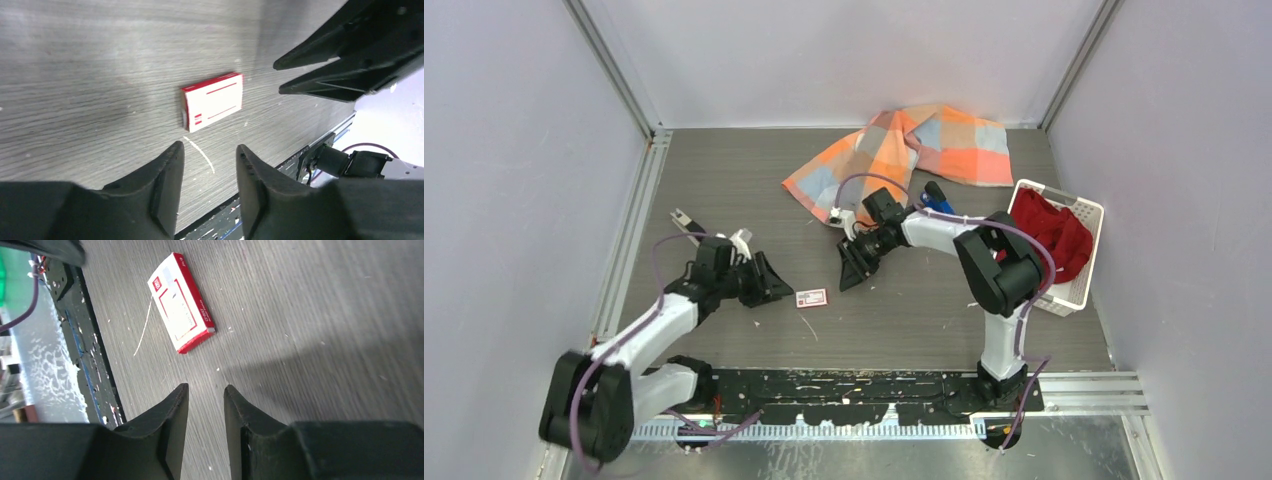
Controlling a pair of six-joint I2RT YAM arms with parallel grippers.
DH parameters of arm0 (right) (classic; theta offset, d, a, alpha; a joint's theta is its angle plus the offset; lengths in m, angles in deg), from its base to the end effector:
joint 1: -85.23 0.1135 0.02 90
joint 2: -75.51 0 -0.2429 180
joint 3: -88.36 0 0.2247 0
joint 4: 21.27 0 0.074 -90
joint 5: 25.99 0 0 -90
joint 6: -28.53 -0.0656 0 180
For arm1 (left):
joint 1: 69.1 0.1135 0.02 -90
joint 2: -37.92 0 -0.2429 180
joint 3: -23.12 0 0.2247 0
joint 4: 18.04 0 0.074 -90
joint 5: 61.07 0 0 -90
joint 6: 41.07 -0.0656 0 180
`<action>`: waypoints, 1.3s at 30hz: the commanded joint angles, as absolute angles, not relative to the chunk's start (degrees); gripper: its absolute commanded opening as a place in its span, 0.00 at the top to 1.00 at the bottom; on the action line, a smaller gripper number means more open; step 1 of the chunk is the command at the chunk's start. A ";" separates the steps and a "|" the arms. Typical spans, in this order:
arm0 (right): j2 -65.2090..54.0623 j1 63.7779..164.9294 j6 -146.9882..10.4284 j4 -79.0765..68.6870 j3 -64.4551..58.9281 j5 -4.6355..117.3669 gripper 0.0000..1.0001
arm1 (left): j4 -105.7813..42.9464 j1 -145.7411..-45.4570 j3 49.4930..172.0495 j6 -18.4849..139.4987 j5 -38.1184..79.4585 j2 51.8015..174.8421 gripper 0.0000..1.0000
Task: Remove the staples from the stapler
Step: Reset both arms
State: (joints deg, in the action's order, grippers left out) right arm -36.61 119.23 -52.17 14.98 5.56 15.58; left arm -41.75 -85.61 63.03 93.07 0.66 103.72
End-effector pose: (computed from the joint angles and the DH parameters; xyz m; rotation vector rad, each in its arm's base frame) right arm 0.2677 0.2398 0.1215 -1.2086 2.3506 1.2775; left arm 0.1906 -0.0889 0.1366 -0.3841 2.5635 -1.0406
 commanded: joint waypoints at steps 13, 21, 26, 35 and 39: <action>8.42 108.93 -28.54 15.30 8.47 38.15 0.00 | -59.41 -85.18 86.23 83.33 6.83 74.82 0.06; 12.46 101.63 -52.55 16.87 -5.23 43.52 0.00 | -67.20 -85.24 101.92 79.01 11.62 74.08 0.00; 13.24 100.84 -56.13 19.84 -11.00 37.09 0.00 | -71.01 -85.18 109.85 76.00 12.00 74.50 0.01; 16.72 100.69 -65.79 18.91 -12.12 48.42 0.00 | -74.81 -85.34 116.05 73.73 12.85 74.66 0.01; 17.97 100.66 -64.88 20.62 -12.65 48.18 0.00 | -74.84 -85.28 115.35 73.54 12.52 73.91 0.00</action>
